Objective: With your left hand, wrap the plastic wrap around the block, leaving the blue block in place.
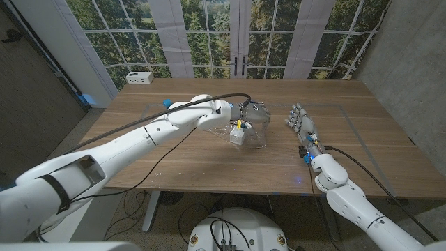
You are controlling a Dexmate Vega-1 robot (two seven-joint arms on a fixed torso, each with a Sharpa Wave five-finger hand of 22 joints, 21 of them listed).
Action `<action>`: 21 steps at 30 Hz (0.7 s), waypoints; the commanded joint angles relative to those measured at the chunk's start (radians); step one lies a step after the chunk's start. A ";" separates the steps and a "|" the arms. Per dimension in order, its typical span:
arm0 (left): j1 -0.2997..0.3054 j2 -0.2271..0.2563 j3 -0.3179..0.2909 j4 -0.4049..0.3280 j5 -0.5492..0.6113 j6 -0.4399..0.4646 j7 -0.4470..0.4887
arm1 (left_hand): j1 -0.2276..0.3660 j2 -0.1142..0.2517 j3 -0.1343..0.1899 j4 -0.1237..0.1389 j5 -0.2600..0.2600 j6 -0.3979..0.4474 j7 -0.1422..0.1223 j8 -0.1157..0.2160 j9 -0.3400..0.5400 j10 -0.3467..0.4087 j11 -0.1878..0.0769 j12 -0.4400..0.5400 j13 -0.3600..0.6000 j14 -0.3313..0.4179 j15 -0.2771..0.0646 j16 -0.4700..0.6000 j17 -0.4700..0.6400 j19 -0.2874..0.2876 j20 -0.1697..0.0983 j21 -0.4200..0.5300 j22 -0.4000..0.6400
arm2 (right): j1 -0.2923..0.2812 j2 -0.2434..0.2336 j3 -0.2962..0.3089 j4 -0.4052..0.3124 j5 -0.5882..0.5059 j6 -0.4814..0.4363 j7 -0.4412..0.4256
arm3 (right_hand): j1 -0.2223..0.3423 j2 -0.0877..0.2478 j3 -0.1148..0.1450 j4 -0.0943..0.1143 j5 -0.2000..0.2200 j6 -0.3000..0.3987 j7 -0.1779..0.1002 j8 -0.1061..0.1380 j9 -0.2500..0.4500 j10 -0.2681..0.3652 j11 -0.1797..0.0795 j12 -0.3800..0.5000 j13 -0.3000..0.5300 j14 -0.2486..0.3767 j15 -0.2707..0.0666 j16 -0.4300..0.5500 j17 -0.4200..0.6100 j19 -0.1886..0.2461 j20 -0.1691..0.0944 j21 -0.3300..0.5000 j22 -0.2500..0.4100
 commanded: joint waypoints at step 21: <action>0.017 -0.033 0.103 0.089 0.204 0.032 0.168 | 0.031 -0.023 -0.001 -0.012 0.009 0.073 -0.025 0.018 0.006 0.034 -0.021 0.002 -0.008 0.031 -0.027 0.012 -0.002 0.035 -0.004 0.014 -0.001 | -0.003 0.001 0.009 0.031 0.020 0.010 0.018 | 0.011 0.003 0.007 0.002 0.006 0.015 0.003 0.002 0.002 0.007 0.001 0.003 0.005 0.008 0.002 0.000 0.005 0.012 0.000 0.003 0.004</action>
